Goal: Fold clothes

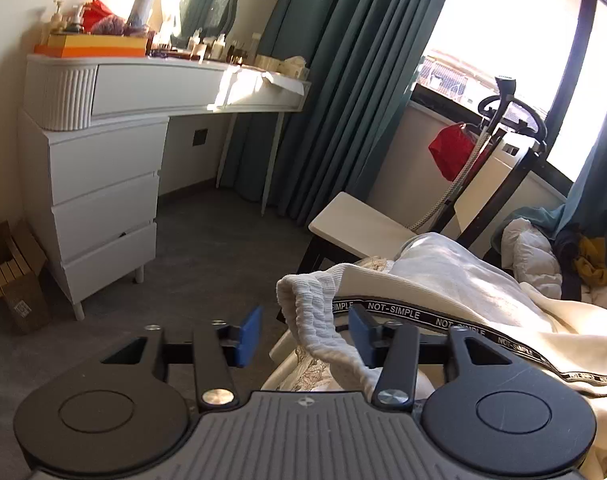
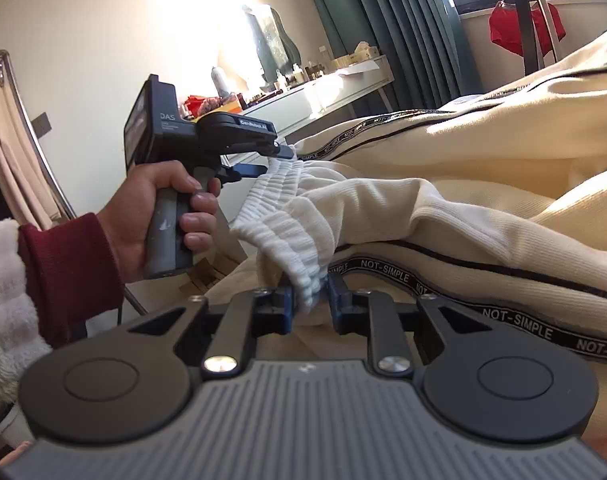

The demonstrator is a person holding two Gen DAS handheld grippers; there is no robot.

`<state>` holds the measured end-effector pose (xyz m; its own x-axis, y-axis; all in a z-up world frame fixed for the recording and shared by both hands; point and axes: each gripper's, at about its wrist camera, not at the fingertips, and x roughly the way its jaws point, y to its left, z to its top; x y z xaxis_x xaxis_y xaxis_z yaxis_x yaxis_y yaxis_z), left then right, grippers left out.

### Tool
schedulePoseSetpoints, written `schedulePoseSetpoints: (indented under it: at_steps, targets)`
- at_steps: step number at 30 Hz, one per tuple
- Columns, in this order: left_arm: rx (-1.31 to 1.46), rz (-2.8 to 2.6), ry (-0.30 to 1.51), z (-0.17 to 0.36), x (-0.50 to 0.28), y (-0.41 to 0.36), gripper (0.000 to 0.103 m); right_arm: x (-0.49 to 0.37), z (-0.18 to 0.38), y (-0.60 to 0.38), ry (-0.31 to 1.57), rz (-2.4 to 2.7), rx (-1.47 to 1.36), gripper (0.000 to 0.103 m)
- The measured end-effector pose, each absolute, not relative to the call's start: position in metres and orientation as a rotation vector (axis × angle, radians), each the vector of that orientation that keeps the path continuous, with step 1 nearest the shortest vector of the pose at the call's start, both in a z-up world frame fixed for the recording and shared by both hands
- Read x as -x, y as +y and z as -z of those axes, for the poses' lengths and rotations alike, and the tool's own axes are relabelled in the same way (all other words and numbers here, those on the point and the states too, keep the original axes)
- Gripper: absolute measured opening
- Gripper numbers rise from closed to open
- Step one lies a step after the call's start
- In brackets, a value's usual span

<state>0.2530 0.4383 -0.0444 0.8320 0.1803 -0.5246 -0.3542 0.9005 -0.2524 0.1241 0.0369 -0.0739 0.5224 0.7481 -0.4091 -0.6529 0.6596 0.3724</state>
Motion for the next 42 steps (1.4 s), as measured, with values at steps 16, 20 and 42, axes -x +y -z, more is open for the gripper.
schedulePoseSetpoints:
  at_steps: [16, 20, 42]
  targets:
    - [0.268, -0.157, 0.425, -0.041, -0.064, 0.277, 0.077, -0.013, -0.027, -0.063, 0.471, -0.671, -0.120, 0.074]
    - [0.228, -0.036, 0.420, -0.050, -0.025, 0.208, 0.077, 0.006, -0.042, -0.111, 0.430, -0.588, -0.119, 0.074]
    - [0.036, 0.320, 0.552, -0.013, -0.103, -0.042, 0.078, 0.028, -0.008, -0.308, 0.395, -0.160, -0.219, 0.074]
